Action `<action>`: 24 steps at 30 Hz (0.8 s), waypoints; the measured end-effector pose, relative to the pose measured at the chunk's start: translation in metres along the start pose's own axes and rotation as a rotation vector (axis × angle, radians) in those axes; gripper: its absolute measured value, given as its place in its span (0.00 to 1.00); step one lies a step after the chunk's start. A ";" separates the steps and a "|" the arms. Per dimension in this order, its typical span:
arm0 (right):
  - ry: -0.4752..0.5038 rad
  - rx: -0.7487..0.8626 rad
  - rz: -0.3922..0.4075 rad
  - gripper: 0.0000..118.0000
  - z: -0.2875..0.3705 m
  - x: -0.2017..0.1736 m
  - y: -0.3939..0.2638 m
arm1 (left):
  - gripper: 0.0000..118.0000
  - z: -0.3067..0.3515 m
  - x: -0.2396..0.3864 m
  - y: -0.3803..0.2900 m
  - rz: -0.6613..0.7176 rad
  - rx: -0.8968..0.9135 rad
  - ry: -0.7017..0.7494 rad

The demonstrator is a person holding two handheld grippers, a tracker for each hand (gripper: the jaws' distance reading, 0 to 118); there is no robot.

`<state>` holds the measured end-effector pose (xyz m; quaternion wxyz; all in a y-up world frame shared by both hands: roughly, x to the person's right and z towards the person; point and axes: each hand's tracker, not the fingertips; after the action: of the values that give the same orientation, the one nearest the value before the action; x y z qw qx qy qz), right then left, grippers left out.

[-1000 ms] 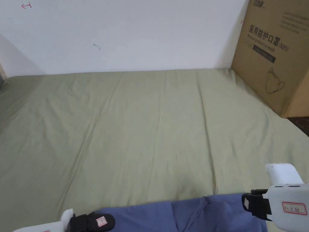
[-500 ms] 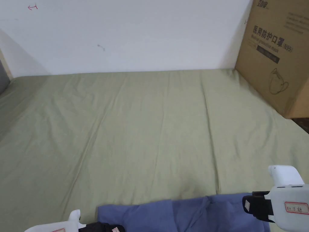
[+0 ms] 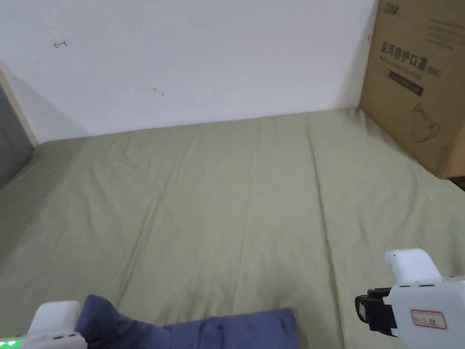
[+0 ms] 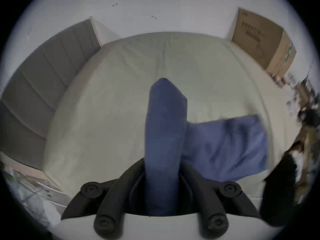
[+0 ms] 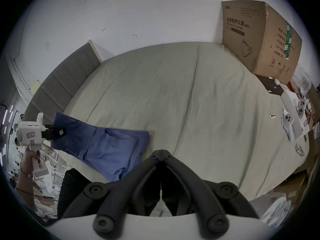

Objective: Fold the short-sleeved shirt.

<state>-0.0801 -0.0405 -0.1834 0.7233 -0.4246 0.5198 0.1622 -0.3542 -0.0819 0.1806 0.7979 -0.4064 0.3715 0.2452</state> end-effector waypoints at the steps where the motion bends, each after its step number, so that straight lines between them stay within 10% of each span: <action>1: 0.002 0.002 -0.003 0.00 0.001 0.001 -0.001 | 0.06 0.002 0.013 0.002 0.016 -0.012 -0.073; 8: -0.001 -0.004 -0.029 0.00 0.009 0.018 -0.009 | 0.15 -0.053 0.127 0.016 0.049 -0.156 -0.435; 13: -0.034 0.003 -0.060 0.00 0.017 0.034 -0.010 | 0.94 -0.095 0.185 0.012 0.117 -0.302 -0.614; 14: -0.038 0.007 -0.067 0.00 0.018 0.038 -0.011 | 0.95 -0.096 0.190 0.010 0.102 -0.284 -0.608; 18: -0.044 0.015 -0.074 0.00 0.018 0.043 -0.012 | 0.86 -0.073 0.178 0.013 0.055 -0.144 -0.570; 20: -0.046 0.015 -0.074 0.00 0.016 0.044 -0.011 | 0.43 -0.055 0.160 0.015 0.015 -0.091 -0.572; 22: -0.041 0.016 -0.073 0.00 0.015 0.041 -0.010 | 0.35 -0.042 0.147 0.017 -0.039 -0.069 -0.494; 24: -0.039 0.021 -0.074 0.00 0.014 0.039 -0.010 | 0.04 -0.038 0.140 0.015 -0.094 -0.055 -0.391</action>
<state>-0.0488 -0.0430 -0.2126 0.7432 -0.4326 0.4913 0.1383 -0.2950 -0.0923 0.0479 0.8542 -0.3894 0.1831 0.2918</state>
